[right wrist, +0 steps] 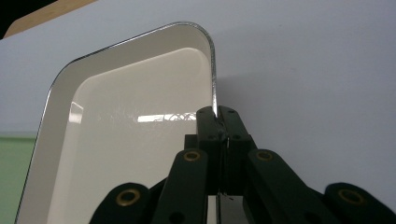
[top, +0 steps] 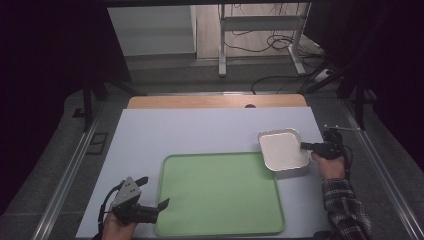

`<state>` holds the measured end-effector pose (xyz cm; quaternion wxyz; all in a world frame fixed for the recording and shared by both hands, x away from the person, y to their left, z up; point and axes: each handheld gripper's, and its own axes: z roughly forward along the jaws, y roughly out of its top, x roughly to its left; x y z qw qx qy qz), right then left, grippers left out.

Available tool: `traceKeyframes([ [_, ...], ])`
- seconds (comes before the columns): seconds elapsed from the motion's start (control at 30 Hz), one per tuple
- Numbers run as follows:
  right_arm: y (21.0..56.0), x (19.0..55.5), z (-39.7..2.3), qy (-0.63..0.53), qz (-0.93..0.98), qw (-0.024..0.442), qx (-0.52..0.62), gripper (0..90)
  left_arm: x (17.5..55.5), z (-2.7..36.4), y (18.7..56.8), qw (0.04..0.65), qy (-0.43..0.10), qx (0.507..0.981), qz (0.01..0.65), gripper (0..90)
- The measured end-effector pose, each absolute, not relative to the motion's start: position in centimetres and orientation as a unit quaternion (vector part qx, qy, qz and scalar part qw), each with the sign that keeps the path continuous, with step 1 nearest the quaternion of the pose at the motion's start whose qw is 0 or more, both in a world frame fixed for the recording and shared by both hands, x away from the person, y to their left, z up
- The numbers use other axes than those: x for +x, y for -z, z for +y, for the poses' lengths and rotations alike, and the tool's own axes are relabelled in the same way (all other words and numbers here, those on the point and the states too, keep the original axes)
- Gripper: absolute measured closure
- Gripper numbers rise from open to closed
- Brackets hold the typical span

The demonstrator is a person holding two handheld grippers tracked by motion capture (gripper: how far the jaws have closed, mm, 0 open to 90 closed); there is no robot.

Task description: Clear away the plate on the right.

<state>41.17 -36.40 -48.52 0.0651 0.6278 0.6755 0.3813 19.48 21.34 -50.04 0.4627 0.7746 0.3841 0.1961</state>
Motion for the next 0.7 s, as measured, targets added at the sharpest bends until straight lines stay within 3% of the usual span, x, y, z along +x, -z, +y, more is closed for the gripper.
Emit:
traceKeyframes([
  [0.7, 48.1, 39.3, -32.0, -0.391, 0.706, 0.034, 0.589, 88.8, 19.5, 21.4, 50.0, 0.465, -0.198, 0.772, 0.386, 0.4],
])
